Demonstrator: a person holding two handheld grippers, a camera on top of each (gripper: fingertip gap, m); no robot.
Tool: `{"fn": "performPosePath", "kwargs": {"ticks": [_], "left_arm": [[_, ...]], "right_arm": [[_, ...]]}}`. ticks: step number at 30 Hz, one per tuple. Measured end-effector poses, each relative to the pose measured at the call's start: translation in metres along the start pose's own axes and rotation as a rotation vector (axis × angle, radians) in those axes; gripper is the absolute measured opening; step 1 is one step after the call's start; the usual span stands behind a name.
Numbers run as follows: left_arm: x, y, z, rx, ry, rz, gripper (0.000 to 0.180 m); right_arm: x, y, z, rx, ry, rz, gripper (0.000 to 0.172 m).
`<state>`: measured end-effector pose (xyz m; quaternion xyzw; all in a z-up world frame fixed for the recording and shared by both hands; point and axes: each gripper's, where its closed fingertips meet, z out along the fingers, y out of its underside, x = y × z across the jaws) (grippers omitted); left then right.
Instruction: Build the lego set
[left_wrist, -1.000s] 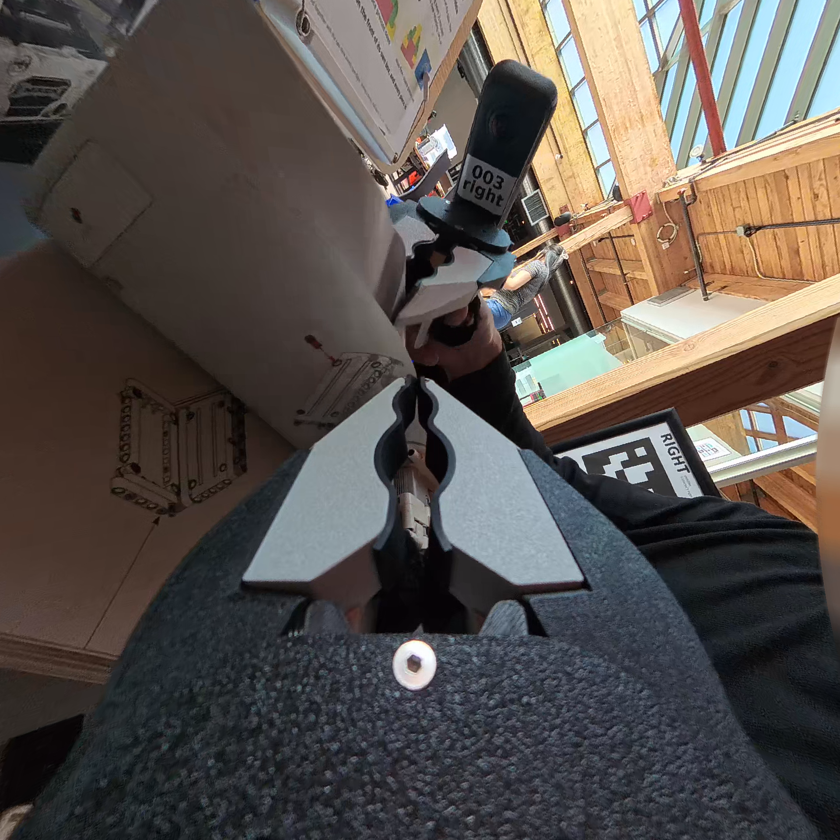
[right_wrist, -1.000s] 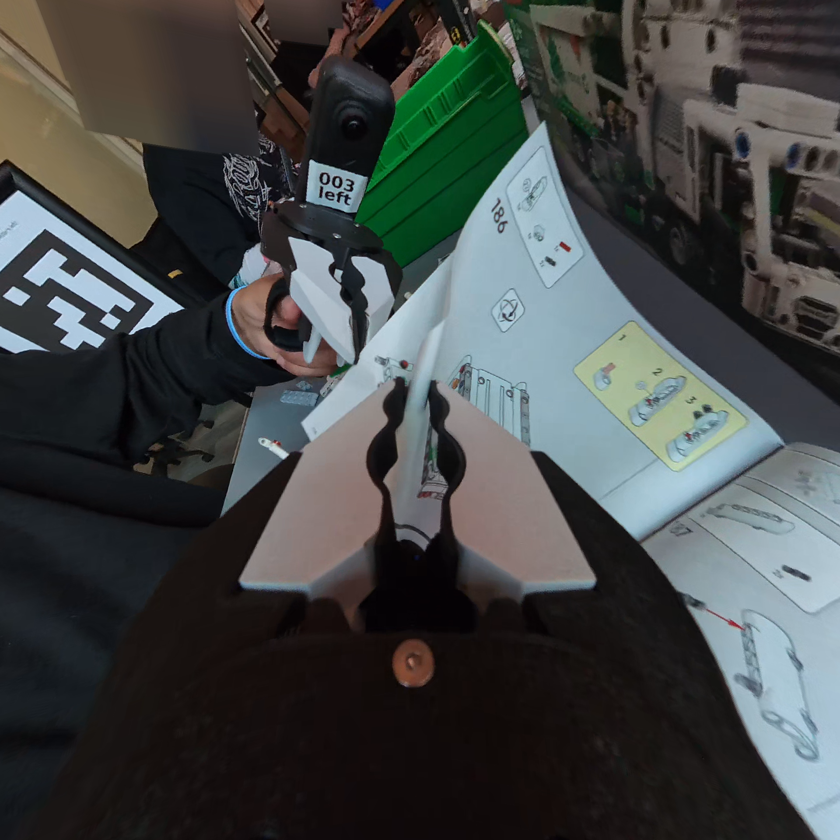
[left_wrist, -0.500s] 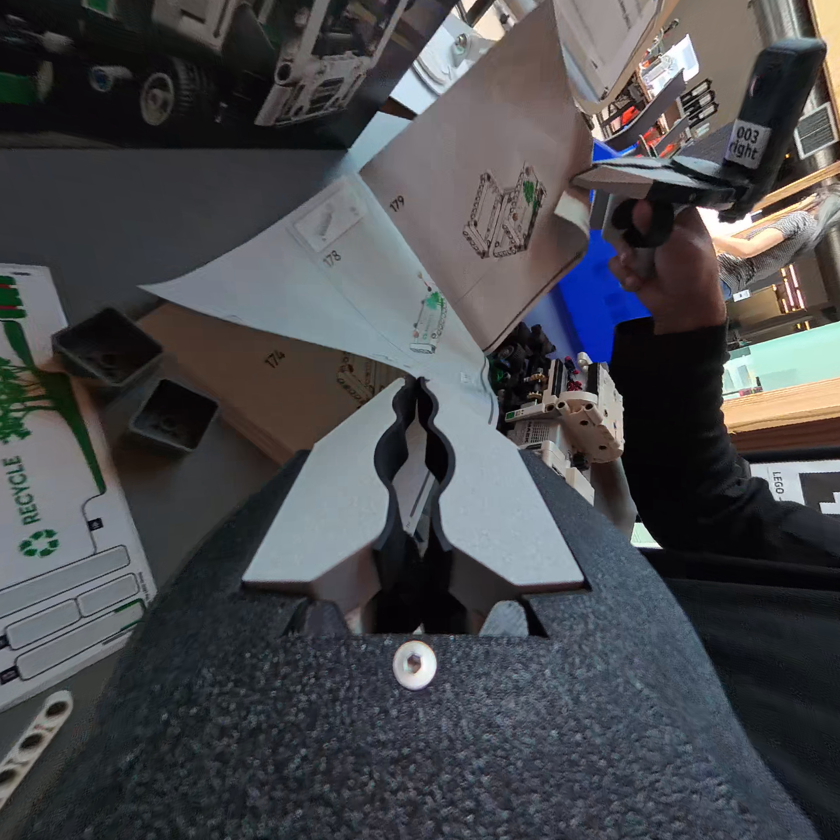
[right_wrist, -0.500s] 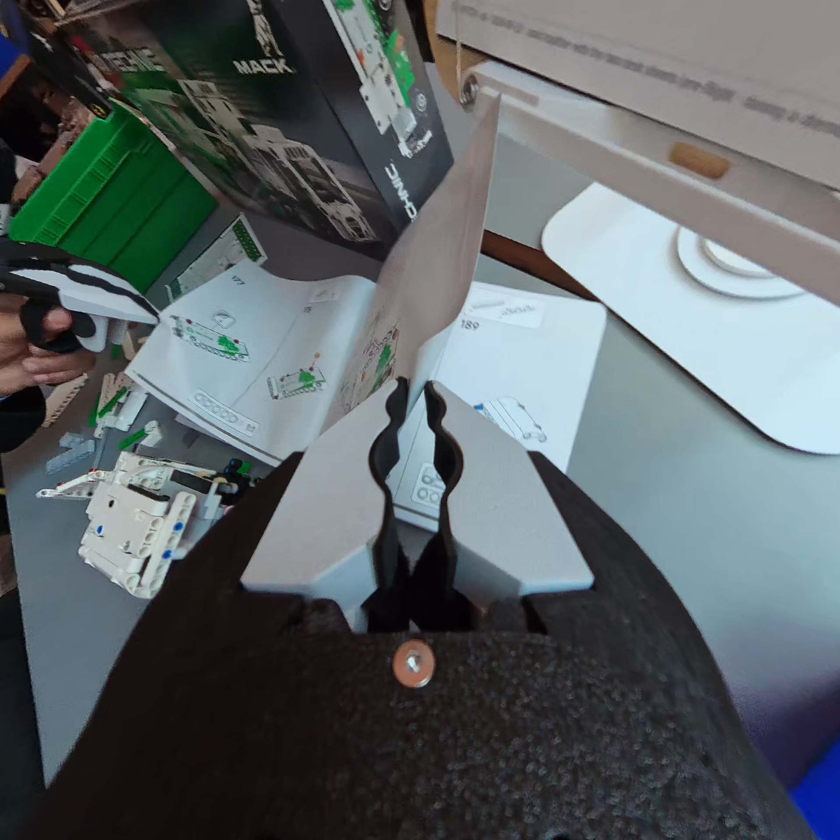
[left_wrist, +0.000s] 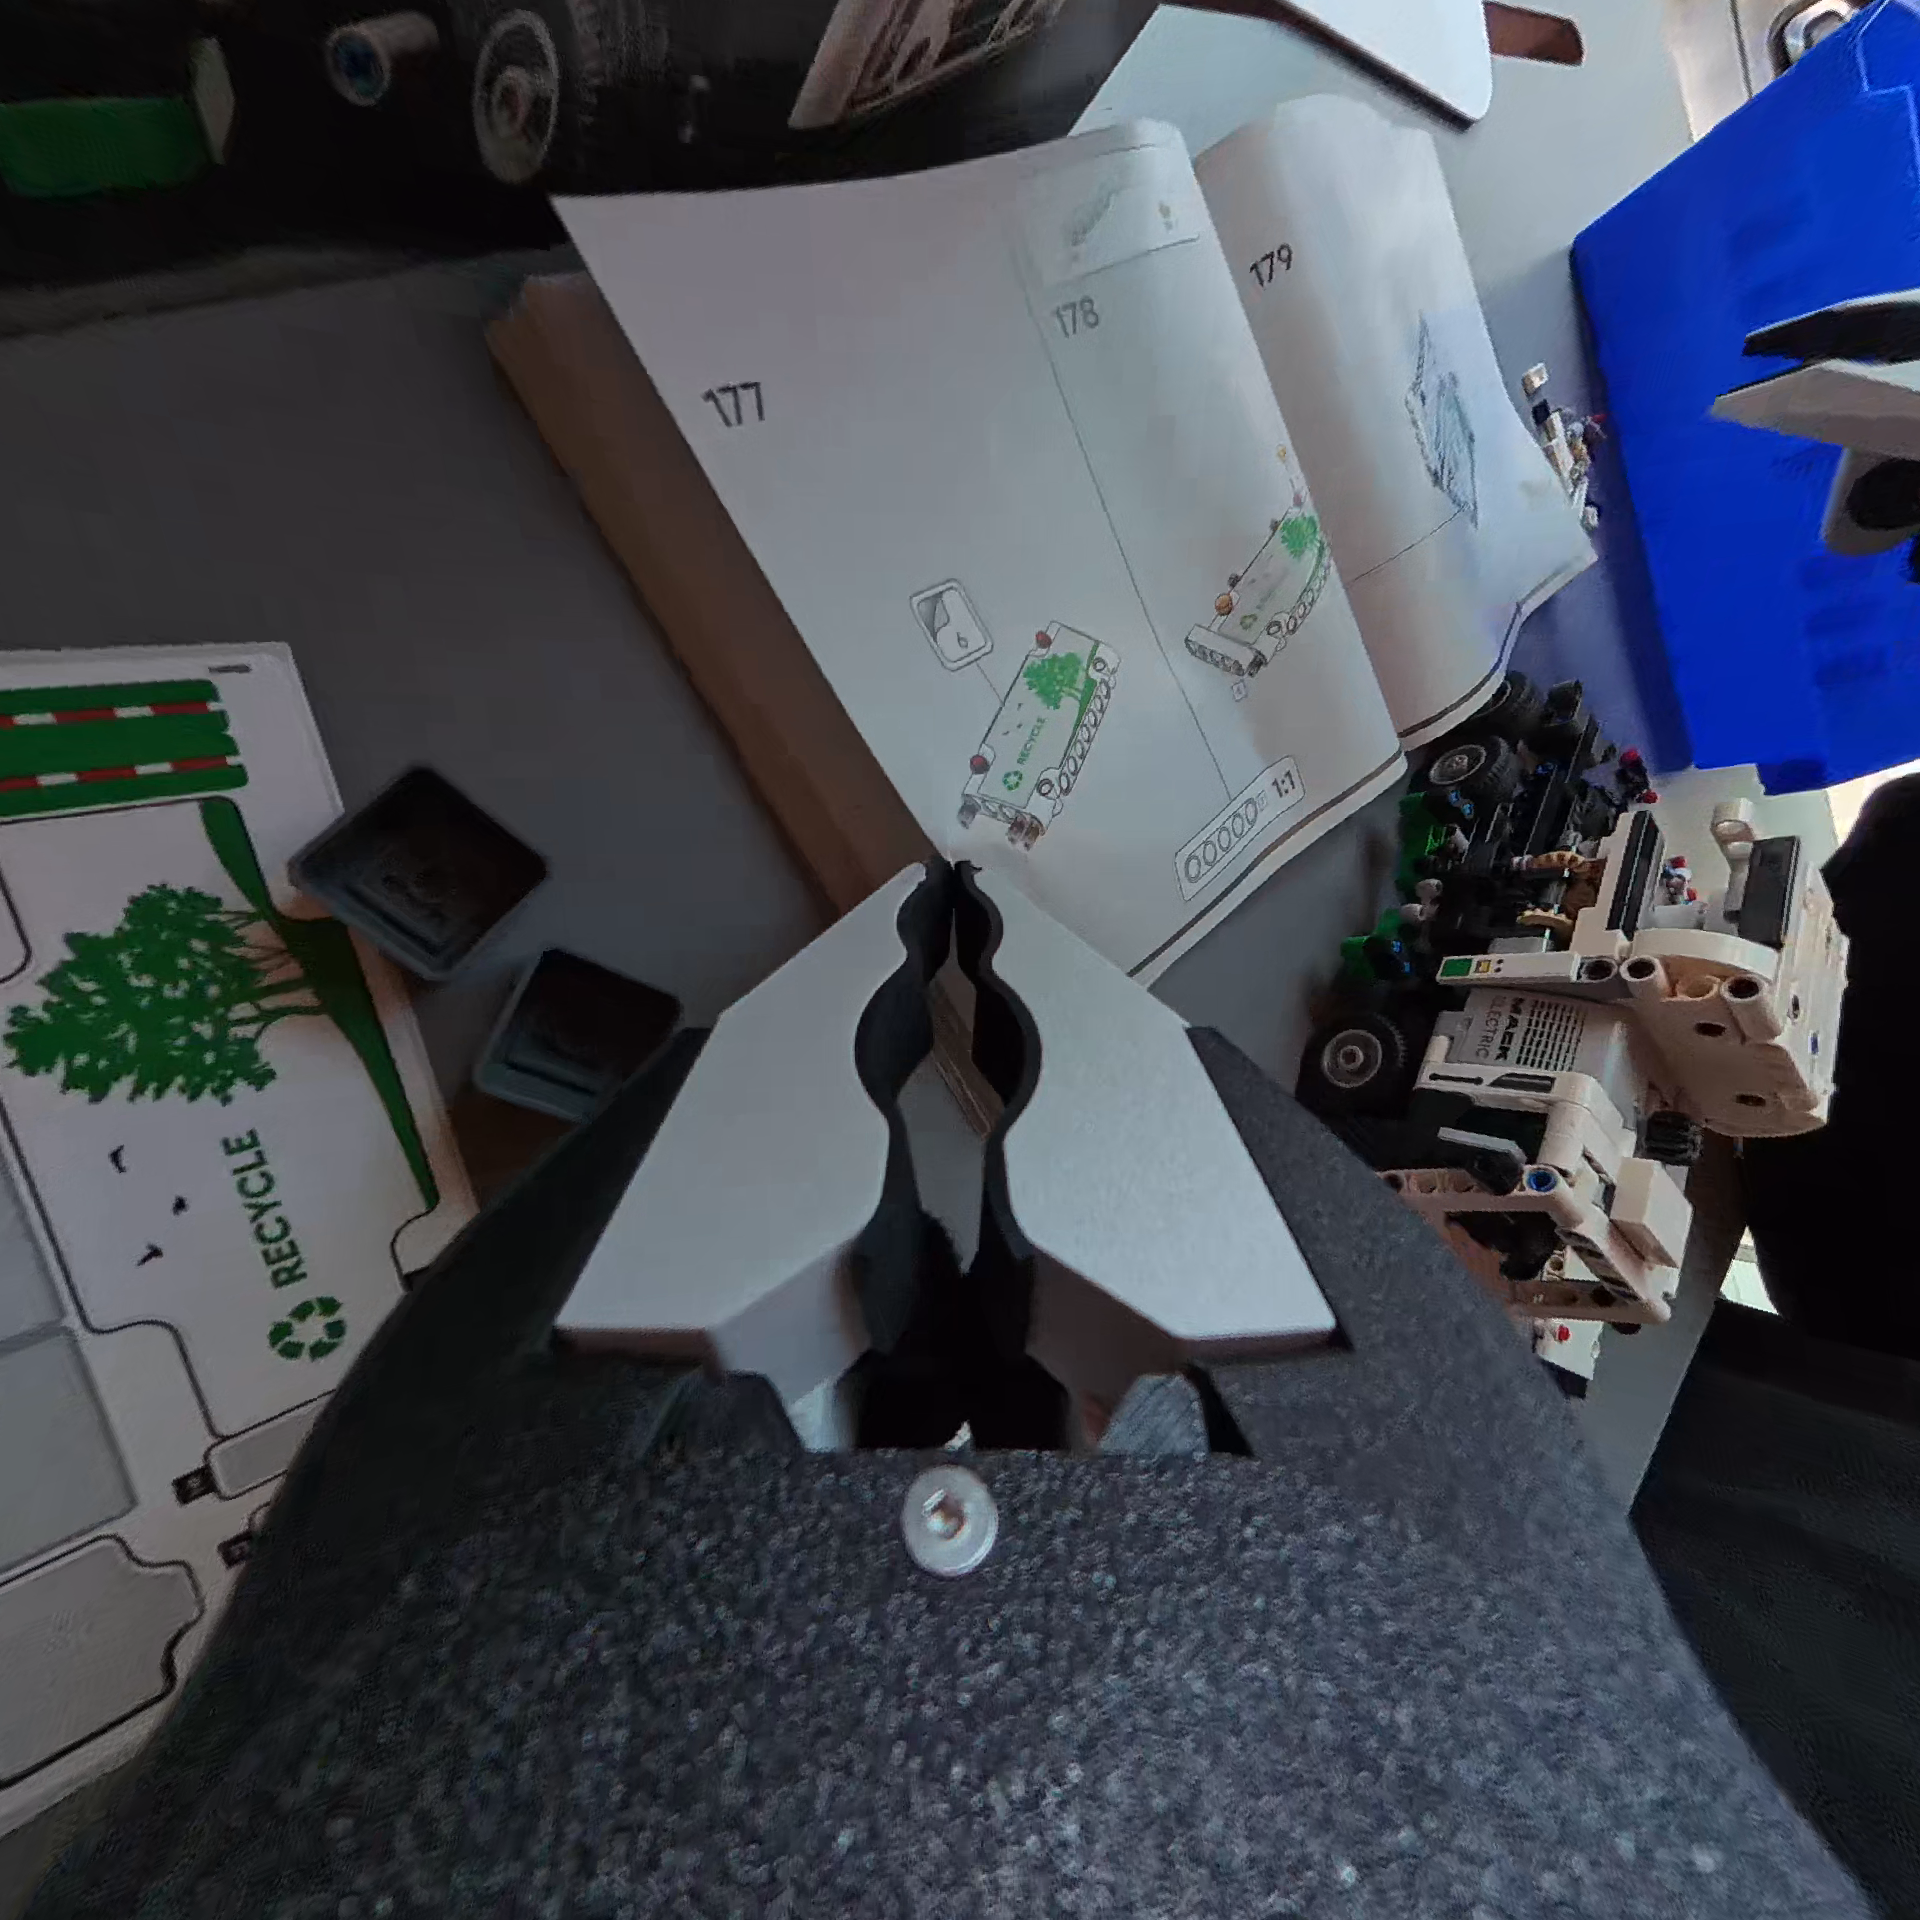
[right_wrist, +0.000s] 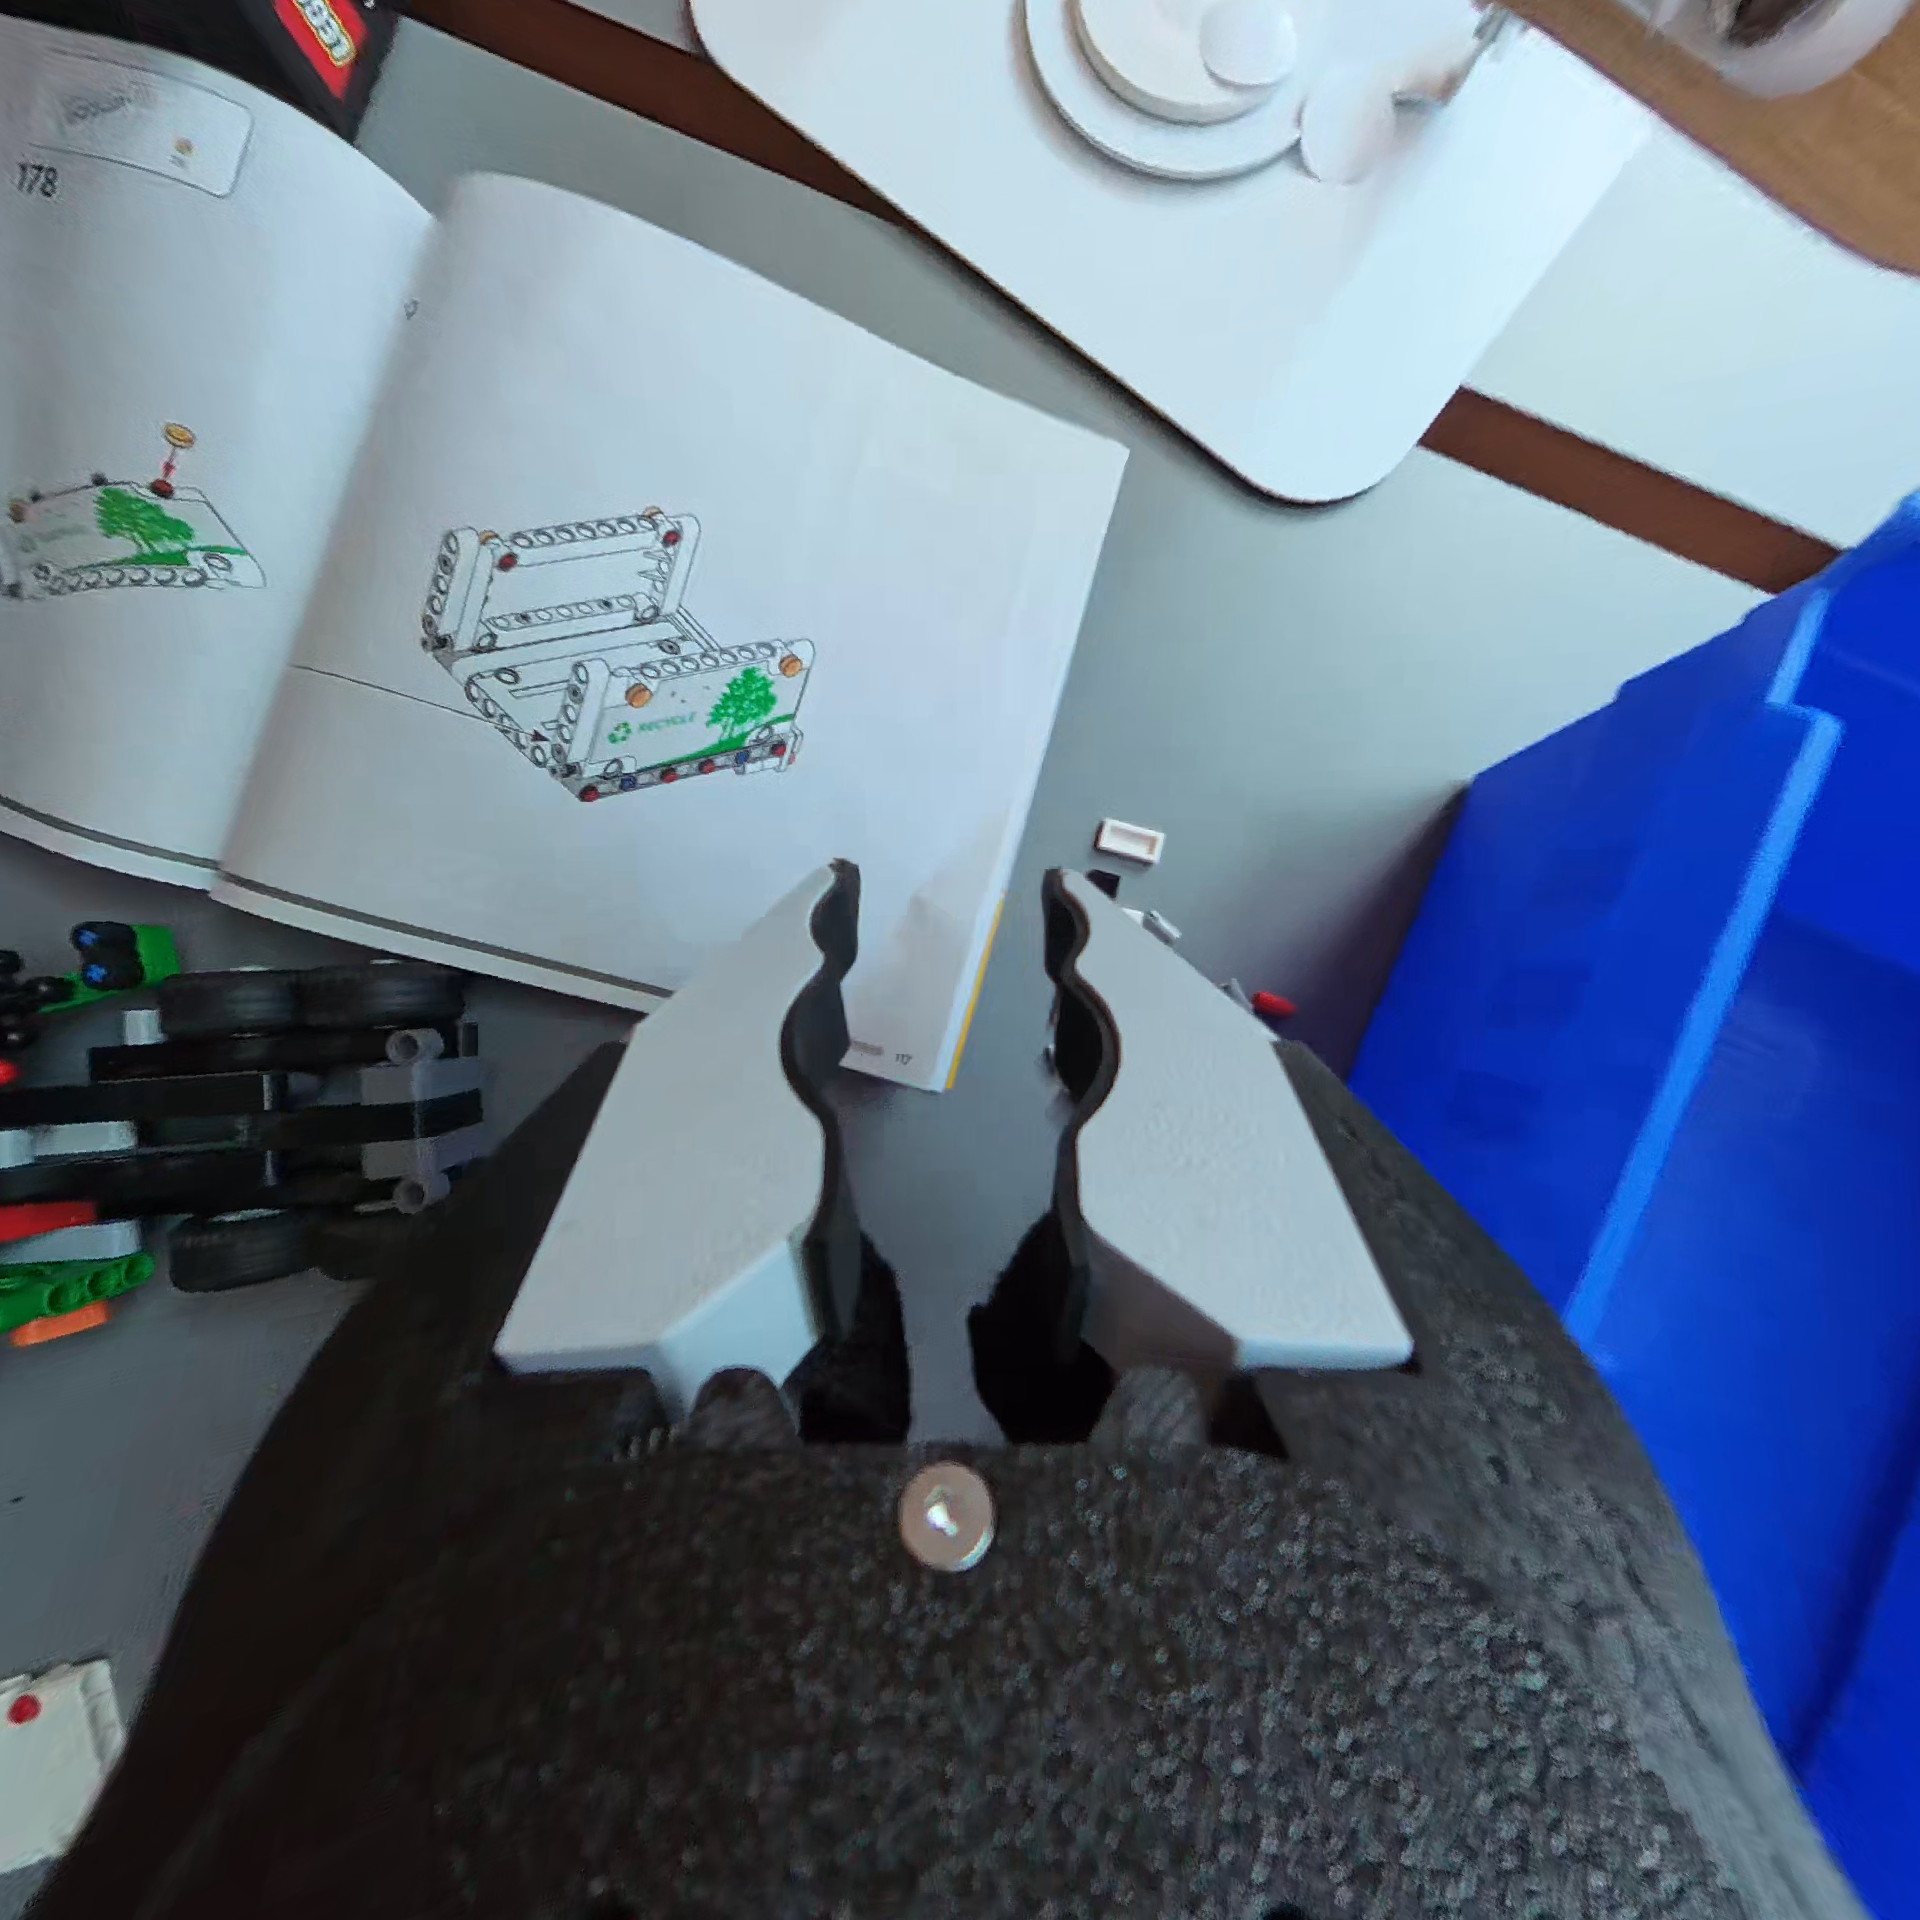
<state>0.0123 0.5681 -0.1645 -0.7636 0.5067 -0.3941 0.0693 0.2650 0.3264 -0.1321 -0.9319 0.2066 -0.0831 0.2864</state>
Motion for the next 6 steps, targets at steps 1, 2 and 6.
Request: {"fn": "performPosePath", "kwargs": {"ticks": [1,2,6], "left_arm": [[-0.002,0.002,-0.001,-0.001,-0.003,-0.001,0.000],[-0.004,0.005,-0.001,-0.004,-0.003,-0.005,0.000],[-0.008,0.011,0.002,-0.026,0.014,-0.036,0.000]], "right_arm": [[0.001,-0.005,-0.010,0.030,0.043,-0.032,0.031],[-0.003,-0.015,-0.019,0.080,0.065,-0.064,0.031],[-0.091,-0.034,-0.012,0.156,-0.273,-0.235,0.014]]}}
